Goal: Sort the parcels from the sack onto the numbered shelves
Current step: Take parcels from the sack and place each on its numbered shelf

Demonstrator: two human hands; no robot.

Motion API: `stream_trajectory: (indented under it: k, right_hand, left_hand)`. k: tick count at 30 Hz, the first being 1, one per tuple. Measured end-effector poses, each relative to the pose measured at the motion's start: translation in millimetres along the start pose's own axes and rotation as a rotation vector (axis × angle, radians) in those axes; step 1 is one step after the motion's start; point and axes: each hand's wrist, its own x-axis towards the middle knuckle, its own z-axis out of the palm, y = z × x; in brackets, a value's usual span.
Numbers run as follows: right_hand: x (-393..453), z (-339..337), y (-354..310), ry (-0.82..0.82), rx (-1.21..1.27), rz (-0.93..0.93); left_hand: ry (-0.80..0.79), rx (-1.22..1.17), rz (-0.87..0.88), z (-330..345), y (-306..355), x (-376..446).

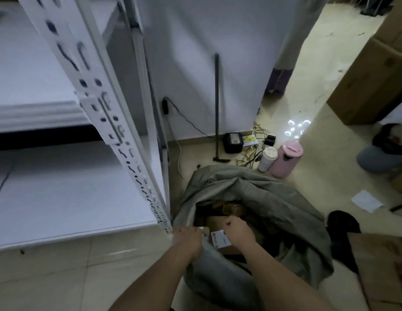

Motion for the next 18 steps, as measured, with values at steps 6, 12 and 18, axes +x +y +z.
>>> stream_trajectory:
  k: [6,12,18]
  right_hand:
    - [96.1,79.4,39.3,-0.046,-0.152,-0.111]
    - [155.8,139.2,59.0,-0.031,-0.538,-0.42]
    - [188.0,166.9,59.8,-0.062,-0.979,-0.753]
  left_hand:
    - [0.139,0.109,0.081,91.5,-11.5,96.3]
    - [0.229,0.146,-0.072,146.2,-15.1,141.9]
    - [0.075,0.343,-0.195,165.9,-40.0,144.4]
